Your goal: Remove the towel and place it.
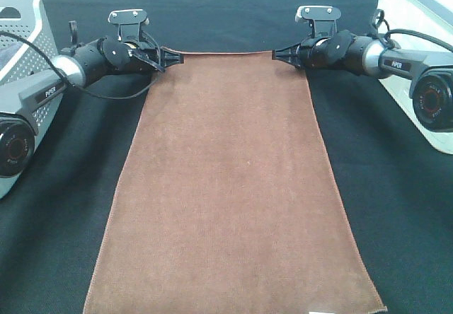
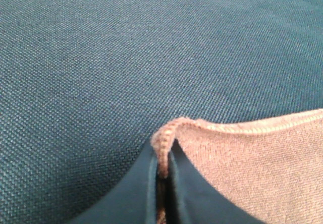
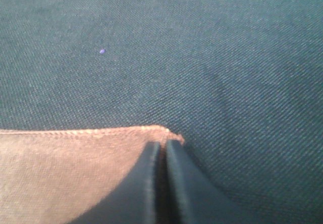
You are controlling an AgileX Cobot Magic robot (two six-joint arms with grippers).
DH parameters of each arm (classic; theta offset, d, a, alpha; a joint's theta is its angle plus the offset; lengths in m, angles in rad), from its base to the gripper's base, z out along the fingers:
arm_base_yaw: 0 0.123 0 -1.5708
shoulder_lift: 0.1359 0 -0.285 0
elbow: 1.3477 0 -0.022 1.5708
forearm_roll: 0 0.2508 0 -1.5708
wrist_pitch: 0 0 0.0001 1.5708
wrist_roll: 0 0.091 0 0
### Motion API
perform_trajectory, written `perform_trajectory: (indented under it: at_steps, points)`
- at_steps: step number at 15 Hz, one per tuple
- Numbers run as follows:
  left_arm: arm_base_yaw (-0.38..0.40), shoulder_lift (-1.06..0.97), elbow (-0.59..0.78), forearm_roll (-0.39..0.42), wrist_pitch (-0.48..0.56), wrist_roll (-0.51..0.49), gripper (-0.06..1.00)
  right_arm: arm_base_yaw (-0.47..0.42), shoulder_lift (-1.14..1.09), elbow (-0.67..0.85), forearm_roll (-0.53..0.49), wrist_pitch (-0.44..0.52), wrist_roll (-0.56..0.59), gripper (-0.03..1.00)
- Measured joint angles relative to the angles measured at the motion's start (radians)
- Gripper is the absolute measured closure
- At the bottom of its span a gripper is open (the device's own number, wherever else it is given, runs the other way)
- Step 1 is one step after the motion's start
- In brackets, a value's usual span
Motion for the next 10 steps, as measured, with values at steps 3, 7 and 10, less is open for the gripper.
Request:
perform_trajectory:
  at_steps: [3,7,10]
  points:
    - [0.000,0.001,0.000,0.003,0.000,0.000,0.63,0.000,0.000,0.000,0.000,0.012,0.000,0.52]
    - [0.000,0.001,0.000,0.049,-0.009,0.000,0.18,0.000,-0.015,0.000,0.000,0.085,-0.009,0.42]
    - [0.006,-0.030,0.000,0.089,0.008,-0.004,0.16,0.000,-0.068,0.000,-0.001,0.180,-0.025,0.42]
